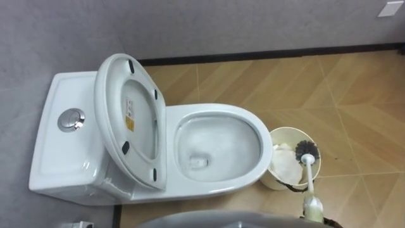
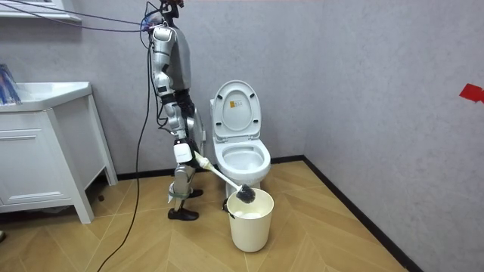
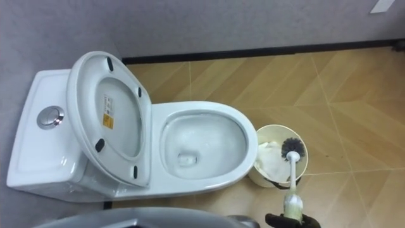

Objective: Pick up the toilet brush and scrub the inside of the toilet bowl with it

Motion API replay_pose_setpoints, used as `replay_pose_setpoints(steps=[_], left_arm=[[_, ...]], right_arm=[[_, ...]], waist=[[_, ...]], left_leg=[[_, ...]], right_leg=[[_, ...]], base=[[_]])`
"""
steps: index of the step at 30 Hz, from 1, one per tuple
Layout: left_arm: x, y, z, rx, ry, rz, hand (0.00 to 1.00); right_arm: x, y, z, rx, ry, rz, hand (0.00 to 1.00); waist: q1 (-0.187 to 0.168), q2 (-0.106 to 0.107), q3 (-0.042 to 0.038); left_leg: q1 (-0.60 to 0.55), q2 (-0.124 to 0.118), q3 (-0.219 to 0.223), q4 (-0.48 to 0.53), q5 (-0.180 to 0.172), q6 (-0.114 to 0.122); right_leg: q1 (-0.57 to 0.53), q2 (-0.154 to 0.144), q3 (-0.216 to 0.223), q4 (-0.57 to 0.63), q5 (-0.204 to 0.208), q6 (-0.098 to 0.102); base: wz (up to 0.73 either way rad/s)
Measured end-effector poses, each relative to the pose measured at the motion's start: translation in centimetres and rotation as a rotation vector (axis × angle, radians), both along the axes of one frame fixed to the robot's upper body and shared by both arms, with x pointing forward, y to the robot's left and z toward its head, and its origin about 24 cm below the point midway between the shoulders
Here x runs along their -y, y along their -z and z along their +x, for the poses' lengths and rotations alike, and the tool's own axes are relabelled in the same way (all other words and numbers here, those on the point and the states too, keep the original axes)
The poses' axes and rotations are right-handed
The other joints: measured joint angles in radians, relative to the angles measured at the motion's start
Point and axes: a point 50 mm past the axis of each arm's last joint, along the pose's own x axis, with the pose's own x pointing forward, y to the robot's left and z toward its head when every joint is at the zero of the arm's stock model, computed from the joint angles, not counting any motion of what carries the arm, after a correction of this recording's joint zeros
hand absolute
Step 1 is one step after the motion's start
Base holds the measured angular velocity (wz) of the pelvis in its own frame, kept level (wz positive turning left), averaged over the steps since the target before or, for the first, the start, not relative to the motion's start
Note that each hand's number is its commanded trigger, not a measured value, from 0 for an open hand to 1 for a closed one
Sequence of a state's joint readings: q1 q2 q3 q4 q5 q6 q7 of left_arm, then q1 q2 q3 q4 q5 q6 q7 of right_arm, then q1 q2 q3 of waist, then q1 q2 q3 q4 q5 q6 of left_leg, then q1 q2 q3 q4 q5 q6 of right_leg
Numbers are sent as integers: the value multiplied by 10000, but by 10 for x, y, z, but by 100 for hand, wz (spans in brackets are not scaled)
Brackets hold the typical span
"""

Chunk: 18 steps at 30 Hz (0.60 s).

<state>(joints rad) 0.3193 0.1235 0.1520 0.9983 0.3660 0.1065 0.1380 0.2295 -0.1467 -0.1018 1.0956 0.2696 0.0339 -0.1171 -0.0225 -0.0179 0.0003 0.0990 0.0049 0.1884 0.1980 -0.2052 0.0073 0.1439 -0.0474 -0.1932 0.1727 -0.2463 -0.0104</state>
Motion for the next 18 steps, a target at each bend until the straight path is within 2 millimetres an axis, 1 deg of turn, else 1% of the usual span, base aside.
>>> replay_pose_setpoints(steps=[6,9,11,14,18], left_arm=[[0,0,-3,-271,-61,-3,0],[0,1,-2,-298,-35,-101,0],[1,1,-2,-395,-57,-151,0],[2,3,-2,-573,-10,-192,0],[3,3,-3,-734,-3,-224,0]], right_arm=[[-5,2,-2,-91,-164,425,0],[-8,3,-2,-288,-589,542,0],[-10,4,-2,-415,-967,685,0],[-13,5,-2,-591,-1402,812,0],[-15,5,-3,-618,-1527,930,0]], waist=[[-2,-45,4],[14,-87,7],[24,-100,23],[37,-111,32],[30,-92,40]], left_leg=[[-9,-3,-2,-6,0,0],[-16,-1,-8,-2,0,0],[-14,-2,-11,-1,0,0],[-11,-4,-10,-2,-1,0],[-12,-3,-11,-1,-1,0]], right_leg=[[1,-3,0,-6,-1,1],[-5,-5,-23,-14,0,1],[-5,-4,-18,-13,0,0],[-8,-4,-7,-13,0,0],[-13,-7,3,-14,0,0]], base=[[0],[0],[0],[0],[0]])
